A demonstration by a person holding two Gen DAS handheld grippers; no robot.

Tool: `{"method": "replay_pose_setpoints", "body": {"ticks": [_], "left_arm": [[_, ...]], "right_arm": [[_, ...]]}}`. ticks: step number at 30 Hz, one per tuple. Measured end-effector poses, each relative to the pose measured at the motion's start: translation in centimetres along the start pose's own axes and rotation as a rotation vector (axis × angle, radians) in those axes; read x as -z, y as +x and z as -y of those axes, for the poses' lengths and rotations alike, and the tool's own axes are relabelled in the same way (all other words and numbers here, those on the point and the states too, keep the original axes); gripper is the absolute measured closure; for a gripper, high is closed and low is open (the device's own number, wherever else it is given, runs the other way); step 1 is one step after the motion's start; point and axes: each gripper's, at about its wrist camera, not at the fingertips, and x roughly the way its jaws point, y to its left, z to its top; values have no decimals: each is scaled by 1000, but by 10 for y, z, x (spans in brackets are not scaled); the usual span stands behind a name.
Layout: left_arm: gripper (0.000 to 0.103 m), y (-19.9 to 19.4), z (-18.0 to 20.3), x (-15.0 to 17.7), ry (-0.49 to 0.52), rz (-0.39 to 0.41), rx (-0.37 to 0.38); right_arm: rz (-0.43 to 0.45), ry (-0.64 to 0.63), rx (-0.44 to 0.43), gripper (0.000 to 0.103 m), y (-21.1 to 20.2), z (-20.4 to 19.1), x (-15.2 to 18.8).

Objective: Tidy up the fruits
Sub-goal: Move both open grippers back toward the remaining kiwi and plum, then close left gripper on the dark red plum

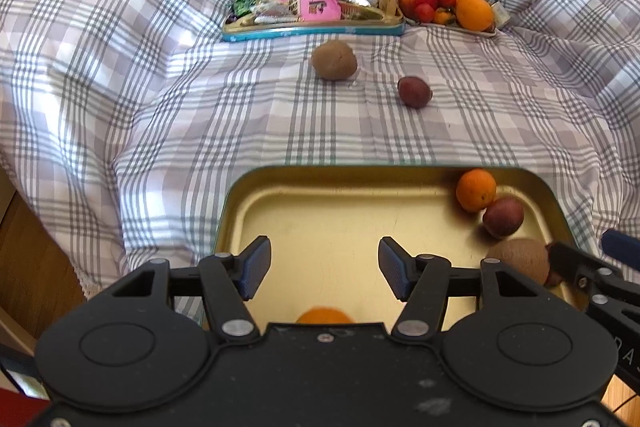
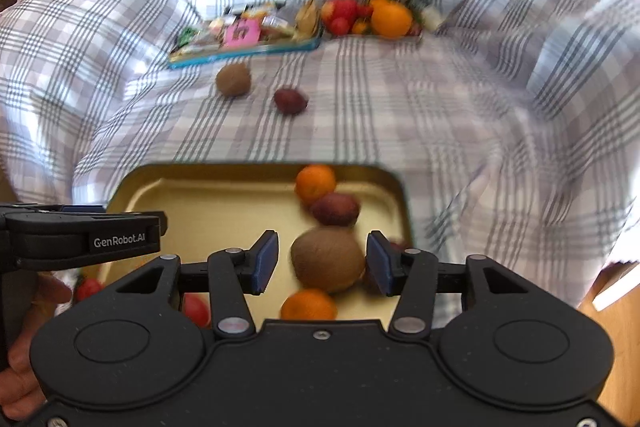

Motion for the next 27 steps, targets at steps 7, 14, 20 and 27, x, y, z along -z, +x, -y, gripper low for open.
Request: {"method": "replay_pose_setpoints", "body": {"ticks": [7, 14, 20, 27], "left_arm": [[40, 15, 9, -24, 20, 23, 2], [40, 43, 22, -52, 59, 27, -9], [40, 73, 36, -85, 92, 18, 26], [40, 107, 59, -118, 119, 23, 52]], "right_arm": [[45, -95, 60, 50, 14, -5, -18], [-8, 37, 11, 51, 38, 16, -37], [-12, 91, 30, 52, 56, 32, -53], [-28, 113, 42, 55, 75, 44, -65]]}}
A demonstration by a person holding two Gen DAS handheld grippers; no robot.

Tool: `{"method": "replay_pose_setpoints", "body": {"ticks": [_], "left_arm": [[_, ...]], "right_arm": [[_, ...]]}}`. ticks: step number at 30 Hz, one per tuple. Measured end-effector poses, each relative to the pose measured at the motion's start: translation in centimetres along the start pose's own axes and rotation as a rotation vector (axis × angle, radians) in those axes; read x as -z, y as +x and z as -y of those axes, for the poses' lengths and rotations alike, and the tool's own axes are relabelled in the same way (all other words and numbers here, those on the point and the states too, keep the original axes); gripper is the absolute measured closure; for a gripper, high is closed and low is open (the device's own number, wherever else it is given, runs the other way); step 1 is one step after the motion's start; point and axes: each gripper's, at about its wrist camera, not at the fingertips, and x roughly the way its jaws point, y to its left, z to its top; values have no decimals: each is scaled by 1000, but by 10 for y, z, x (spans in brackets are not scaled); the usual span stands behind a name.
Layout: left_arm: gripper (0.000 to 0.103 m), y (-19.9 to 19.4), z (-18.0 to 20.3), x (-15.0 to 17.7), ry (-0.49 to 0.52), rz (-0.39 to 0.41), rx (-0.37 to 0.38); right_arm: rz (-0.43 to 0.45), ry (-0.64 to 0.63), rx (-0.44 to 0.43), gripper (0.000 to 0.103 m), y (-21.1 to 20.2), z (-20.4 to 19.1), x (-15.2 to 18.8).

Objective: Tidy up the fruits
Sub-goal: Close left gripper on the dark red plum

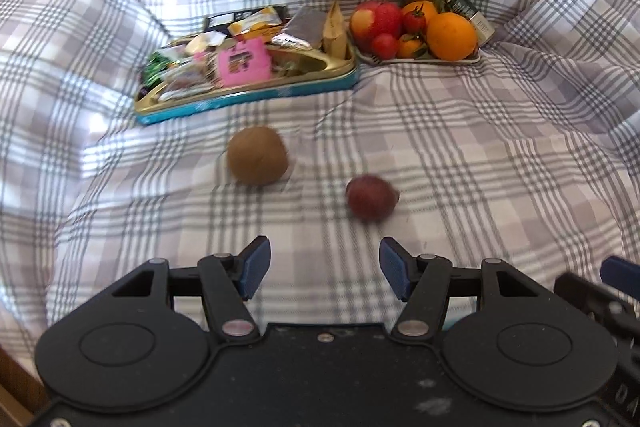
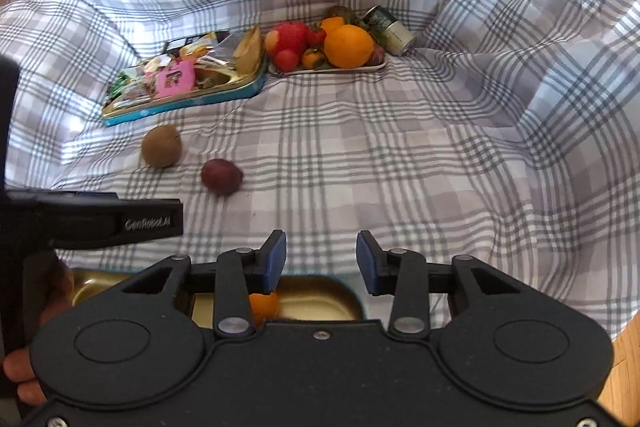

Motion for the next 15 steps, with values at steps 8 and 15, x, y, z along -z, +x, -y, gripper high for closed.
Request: {"method": "replay_pose_setpoints", "body": {"ticks": [8, 15], "left_arm": [[35, 30, 19, -20, 25, 8, 46], [34, 60, 30, -27, 44, -25, 29]], "right_arm": [[-55, 31, -6, 56, 20, 11, -7], [-64, 17, 8, 56, 32, 13, -13]]}}
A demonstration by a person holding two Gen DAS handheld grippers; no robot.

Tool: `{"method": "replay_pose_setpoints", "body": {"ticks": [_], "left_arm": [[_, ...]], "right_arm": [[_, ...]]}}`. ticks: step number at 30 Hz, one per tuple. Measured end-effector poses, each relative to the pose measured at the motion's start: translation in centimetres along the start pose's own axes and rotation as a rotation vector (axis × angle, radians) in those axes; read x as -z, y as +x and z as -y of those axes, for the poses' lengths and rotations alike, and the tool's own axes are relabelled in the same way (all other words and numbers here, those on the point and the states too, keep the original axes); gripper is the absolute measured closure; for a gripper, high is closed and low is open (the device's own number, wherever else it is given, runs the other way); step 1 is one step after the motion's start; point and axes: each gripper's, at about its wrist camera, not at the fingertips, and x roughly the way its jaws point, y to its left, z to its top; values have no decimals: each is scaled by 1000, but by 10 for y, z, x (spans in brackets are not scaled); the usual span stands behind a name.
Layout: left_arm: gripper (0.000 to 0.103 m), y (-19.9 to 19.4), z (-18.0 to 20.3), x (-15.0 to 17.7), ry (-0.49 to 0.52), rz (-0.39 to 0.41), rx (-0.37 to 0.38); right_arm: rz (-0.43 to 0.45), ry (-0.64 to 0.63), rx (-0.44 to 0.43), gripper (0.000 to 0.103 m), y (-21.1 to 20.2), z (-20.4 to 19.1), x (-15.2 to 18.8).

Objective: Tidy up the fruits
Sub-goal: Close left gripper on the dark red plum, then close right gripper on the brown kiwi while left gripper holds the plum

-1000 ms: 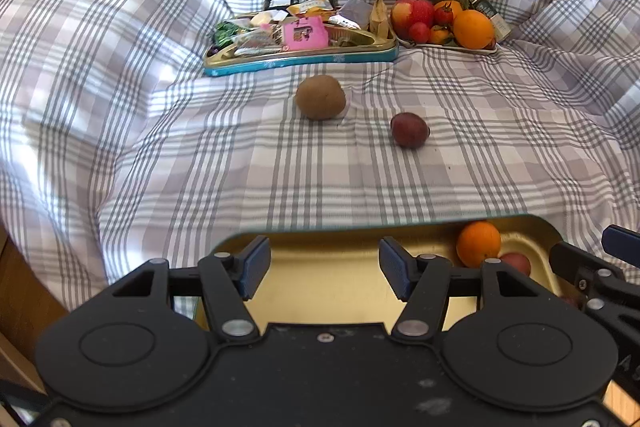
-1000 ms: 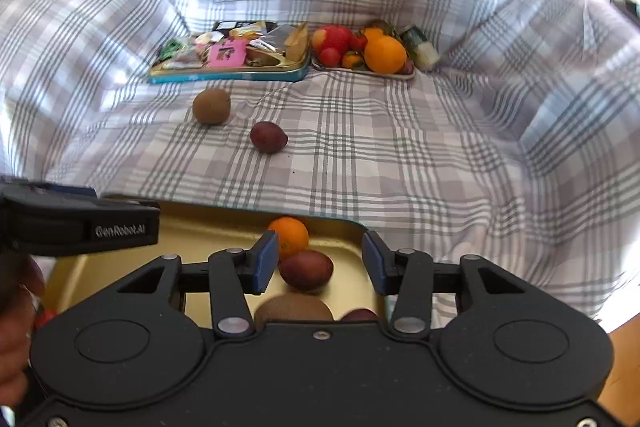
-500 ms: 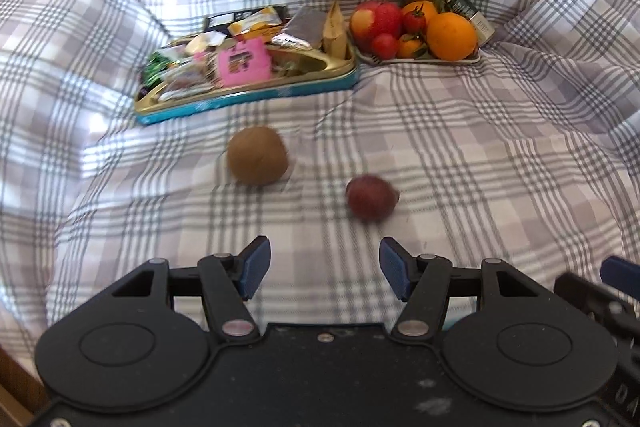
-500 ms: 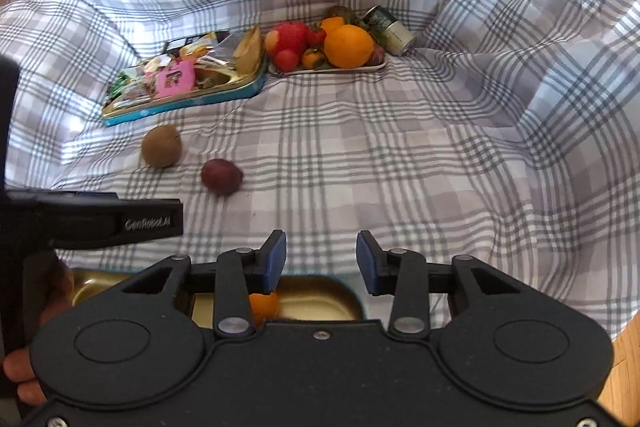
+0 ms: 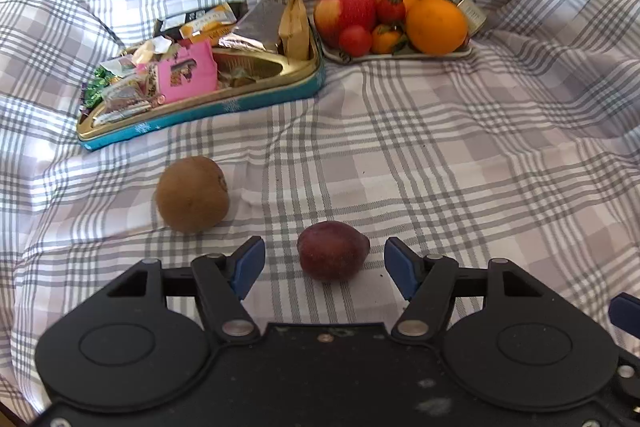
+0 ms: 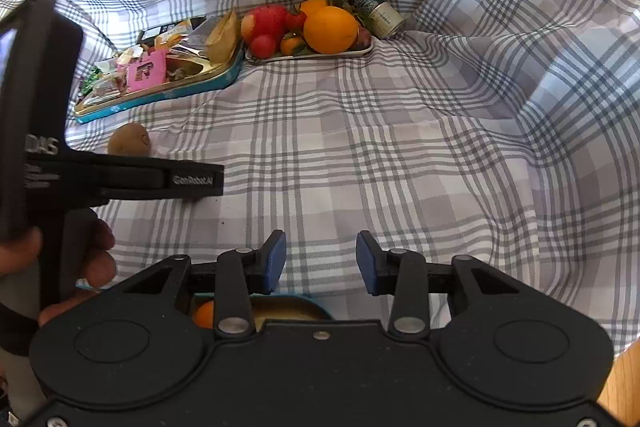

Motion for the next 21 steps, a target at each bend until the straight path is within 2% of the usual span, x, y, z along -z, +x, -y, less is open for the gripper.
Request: {"method": "replay_pose_setpoints", "body": {"ticks": [4, 5, 6, 7, 8, 15, 21], "left_arm": [[36, 12, 3, 0, 4, -12, -13], [40, 16, 2, 0, 0, -18, -12], [51, 19, 0, 0, -9, -29, -2], [57, 21, -4, 0, -28, -42, 29], [59, 20, -9, 0, -53, -43, 49], [60, 10, -46, 8, -142, -69, 44], [60, 1, -101, 21, -219, -84, -43]], "right_arm": [[-8, -1, 3, 56, 5, 1, -3], [-9, -3, 3, 56, 5, 0, -3], [-10, -6, 4, 56, 5, 0, -4], [-11, -10, 5, 56, 6, -2, -4], [-13, -14, 6, 56, 6, -3, -4], [-17, -56, -9, 56, 7, -22, -9], [-34, -84, -65, 56, 17, -49, -20]]}}
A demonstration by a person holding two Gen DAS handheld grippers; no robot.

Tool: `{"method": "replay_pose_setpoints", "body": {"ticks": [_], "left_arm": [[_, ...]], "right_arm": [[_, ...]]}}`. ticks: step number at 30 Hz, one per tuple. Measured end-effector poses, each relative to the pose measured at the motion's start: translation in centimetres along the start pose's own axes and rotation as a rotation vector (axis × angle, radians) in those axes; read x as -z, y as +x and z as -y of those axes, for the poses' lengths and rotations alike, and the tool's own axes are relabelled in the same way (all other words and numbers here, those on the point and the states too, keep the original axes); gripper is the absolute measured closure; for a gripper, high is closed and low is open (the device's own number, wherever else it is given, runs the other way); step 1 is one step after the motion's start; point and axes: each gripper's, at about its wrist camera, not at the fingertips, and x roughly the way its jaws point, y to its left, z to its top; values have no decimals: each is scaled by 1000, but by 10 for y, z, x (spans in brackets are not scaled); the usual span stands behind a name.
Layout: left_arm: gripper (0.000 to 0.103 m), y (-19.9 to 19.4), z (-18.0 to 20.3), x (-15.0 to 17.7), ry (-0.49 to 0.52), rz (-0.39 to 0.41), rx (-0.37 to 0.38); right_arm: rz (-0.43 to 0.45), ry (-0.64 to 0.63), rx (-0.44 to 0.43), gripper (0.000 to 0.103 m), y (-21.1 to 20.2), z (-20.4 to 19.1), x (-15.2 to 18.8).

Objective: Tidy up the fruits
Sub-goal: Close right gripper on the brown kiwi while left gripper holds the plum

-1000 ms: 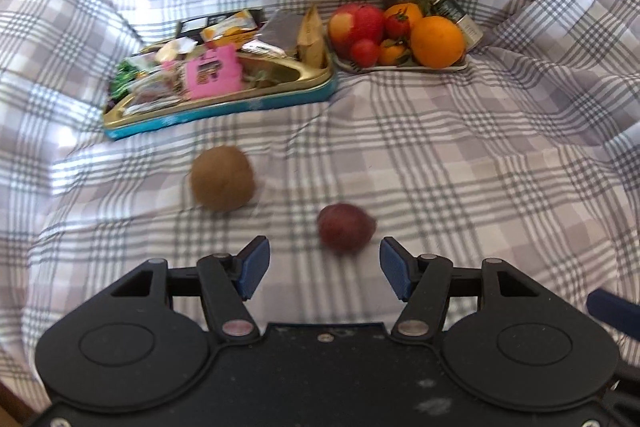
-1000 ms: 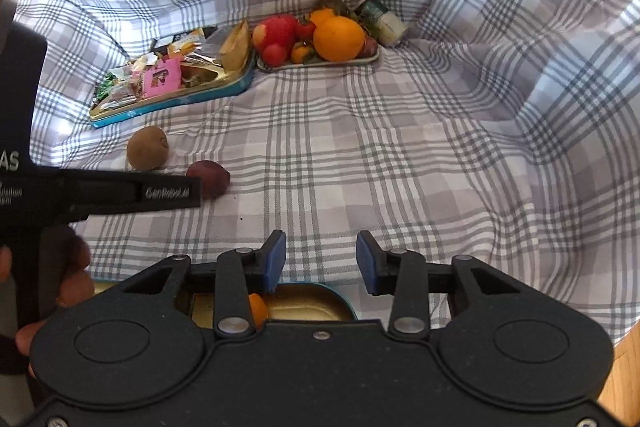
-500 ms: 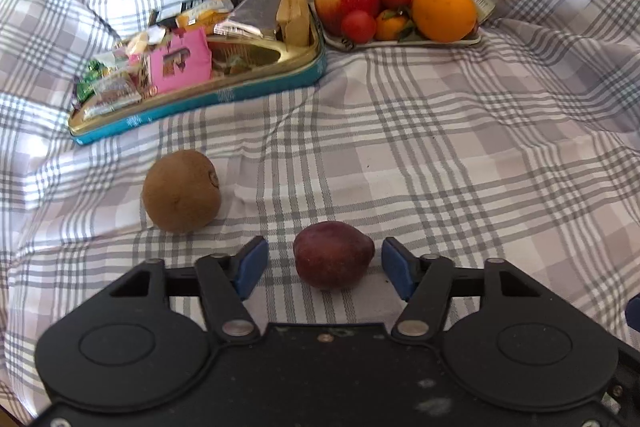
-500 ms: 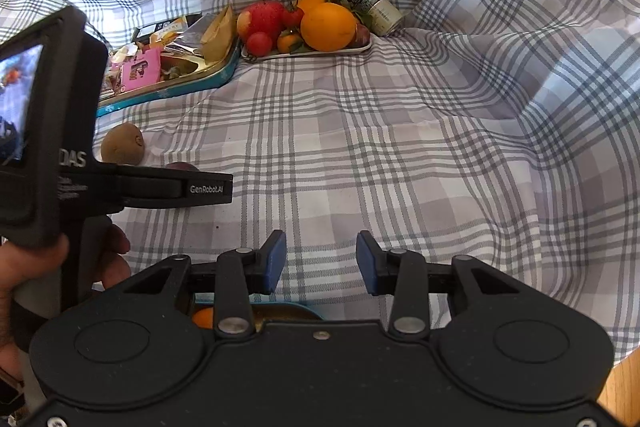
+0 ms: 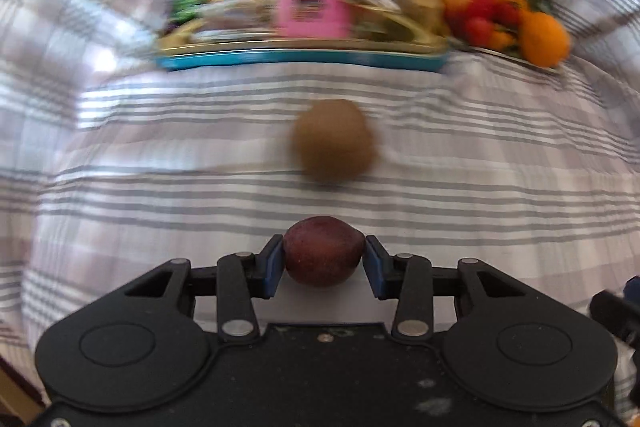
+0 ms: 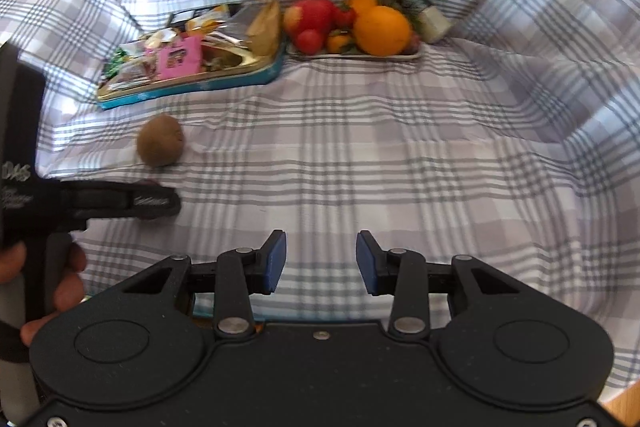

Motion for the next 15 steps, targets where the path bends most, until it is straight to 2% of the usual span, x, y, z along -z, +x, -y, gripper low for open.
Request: {"method": "replay_pose_setpoints", "body": {"ticks": [6, 12, 15], "left_arm": [[60, -3, -48, -5, -40, 33, -87], [60, 8, -83, -9, -77, 14, -103], [60, 10, -91, -7, -79, 23, -86]], "right_arm": [[-7, -13, -70, 55, 15, -32, -17], [-4, -36, -112, 55, 33, -65, -36], [-1, -48, -132, 55, 42, -81, -45]]}}
